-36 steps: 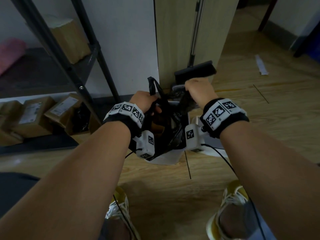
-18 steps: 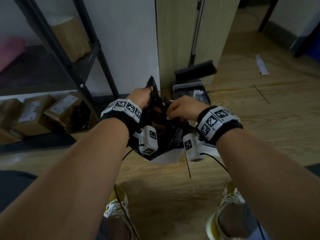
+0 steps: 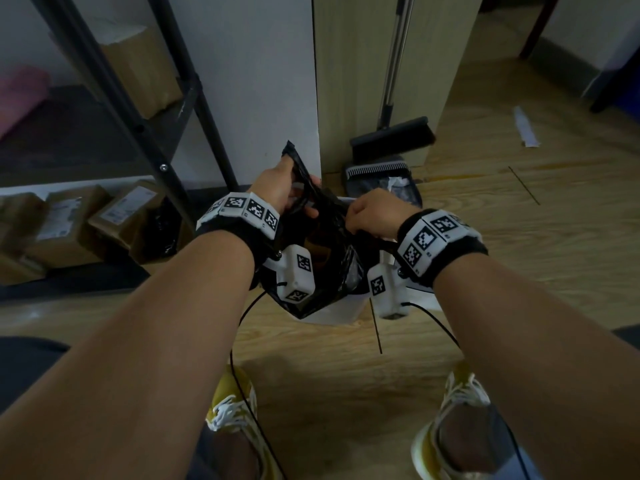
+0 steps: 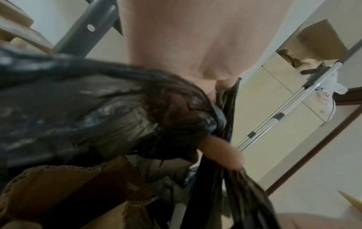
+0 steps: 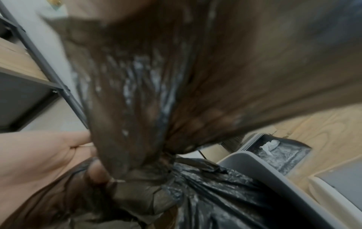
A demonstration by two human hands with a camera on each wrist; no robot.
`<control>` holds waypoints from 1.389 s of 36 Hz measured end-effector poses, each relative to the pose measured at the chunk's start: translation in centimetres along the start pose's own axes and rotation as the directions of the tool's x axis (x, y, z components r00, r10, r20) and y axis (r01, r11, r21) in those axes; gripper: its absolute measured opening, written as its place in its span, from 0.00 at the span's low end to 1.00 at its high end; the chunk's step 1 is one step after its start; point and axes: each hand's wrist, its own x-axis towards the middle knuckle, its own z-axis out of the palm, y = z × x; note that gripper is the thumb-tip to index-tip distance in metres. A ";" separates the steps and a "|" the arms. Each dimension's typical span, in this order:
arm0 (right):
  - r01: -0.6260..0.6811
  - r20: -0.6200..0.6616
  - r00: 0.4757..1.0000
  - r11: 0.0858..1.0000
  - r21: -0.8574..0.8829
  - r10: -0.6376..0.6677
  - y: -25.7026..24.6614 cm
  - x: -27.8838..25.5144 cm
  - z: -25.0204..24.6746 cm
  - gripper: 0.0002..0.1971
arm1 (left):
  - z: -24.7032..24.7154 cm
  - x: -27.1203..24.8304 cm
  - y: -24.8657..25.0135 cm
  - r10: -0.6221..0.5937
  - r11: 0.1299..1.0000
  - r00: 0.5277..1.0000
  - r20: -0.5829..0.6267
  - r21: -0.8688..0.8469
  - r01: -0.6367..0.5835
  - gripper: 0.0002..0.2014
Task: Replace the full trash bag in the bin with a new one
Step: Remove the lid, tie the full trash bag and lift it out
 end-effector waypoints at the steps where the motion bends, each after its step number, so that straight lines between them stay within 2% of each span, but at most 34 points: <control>1: 0.003 0.002 1.000 1.000 -0.006 -0.003 0.0 0.0 0.1 0.07 | -0.1 0.0 0.0 -0.005 1.000 1.000 -0.005 -0.012 0.005 0.32; 7: -0.007 0.066 0.998 0.999 -0.037 0.009 0.0 -0.2 0.4 0.08 | 0.0 0.2 0.2 -0.007 0.996 0.999 -0.048 -0.085 0.003 0.24; 11: 0.025 0.043 0.999 0.999 0.039 -0.026 -0.1 -0.1 0.4 0.08 | -0.7 1.0 0.1 -0.018 1.000 0.997 -0.079 -0.027 0.016 0.23; 13: 0.046 0.038 0.998 0.996 0.070 -0.048 -0.2 -0.2 0.2 0.06 | -0.6 0.6 0.3 -0.012 0.998 0.997 -0.074 -0.054 0.008 0.23; 18: 0.071 0.076 0.995 0.997 -0.023 -0.069 -0.3 -0.2 0.5 0.09 | 0.1 0.2 0.3 0.032 0.986 0.998 -0.050 -0.164 -0.040 0.21; 21: 0.063 0.072 0.996 0.992 -0.107 -0.056 -0.1 0.2 1.1 0.09 | 0.5 -0.2 0.4 0.043 0.981 0.998 -0.041 -0.188 -0.050 0.21; 23: 0.038 0.070 0.997 0.996 -0.078 -0.033 0.1 0.5 1.5 0.08 | 0.5 -0.4 0.4 0.040 0.978 0.999 -0.034 -0.203 -0.046 0.22; 26: 0.020 0.082 0.996 1.000 -0.020 -0.018 0.1 0.9 2.2 0.07 | 0.3 -0.6 0.4 0.006 0.983 0.999 0.040 -0.185 0.001 0.30; 28: 0.033 0.090 0.995 0.999 -0.025 -0.031 0.2 1.1 2.5 0.07 | 0.2 -0.6 0.4 -0.010 0.982 0.996 0.088 -0.186 0.026 0.32; 33: 0.062 0.121 0.991 0.997 -0.049 -0.055 0.2 1.2 2.2 0.11 | 0.1 -0.8 0.6 0.003 0.981 0.997 0.071 -0.192 0.011 0.28; 36: 0.057 0.045 0.998 0.990 -0.131 -0.052 0.1 1.1 1.7 0.12 | 0.1 -0.8 0.6 0.018 0.990 0.998 0.057 -0.143 -0.010 0.24; 38: 0.048 -0.073 0.996 0.987 -0.155 -0.060 0.1 1.4 1.5 0.11 | 0.1 -0.7 0.6 0.033 0.993 0.999 0.042 -0.118 -0.028 0.22; 40: 0.034 -0.199 0.978 0.992 -0.121 -0.058 0.3 2.0 1.3 0.05 | 0.1 -0.4 0.5 0.044 0.995 0.998 0.036 -0.087 -0.041 0.21; 41: 0.038 -0.229 0.972 0.995 -0.088 -0.057 0.4 2.2 1.2 0.06 | 0.1 -0.3 0.4 0.044 0.996 0.998 0.036 -0.076 -0.042 0.22; 42: 0.045 -0.225 0.973 0.997 -0.057 -0.057 0.5 2.5 1.1 0.11 | 0.1 -0.1 0.3 0.042 0.997 0.998 0.037 -0.071 -0.039 0.22; 46: 0.079 -0.103 0.992 0.997 0.005 -0.078 0.1 2.9 0.9 0.37 | 0.2 0.1 0.1 0.032 0.998 0.998 0.061 -0.057 -0.029 0.24; 48: 0.079 -0.038 0.996 0.995 0.058 -0.076 -0.1 3.2 1.1 0.44 | 0.3 0.1 0.1 0.033 0.998 0.996 0.077 -0.051 -0.030 0.25; 50: 0.062 0.001 0.998 0.989 0.134 -0.062 -0.1 3.5 1.4 0.45 | 0.3 0.1 0.1 0.042 0.998 0.995 0.085 -0.052 -0.038 0.24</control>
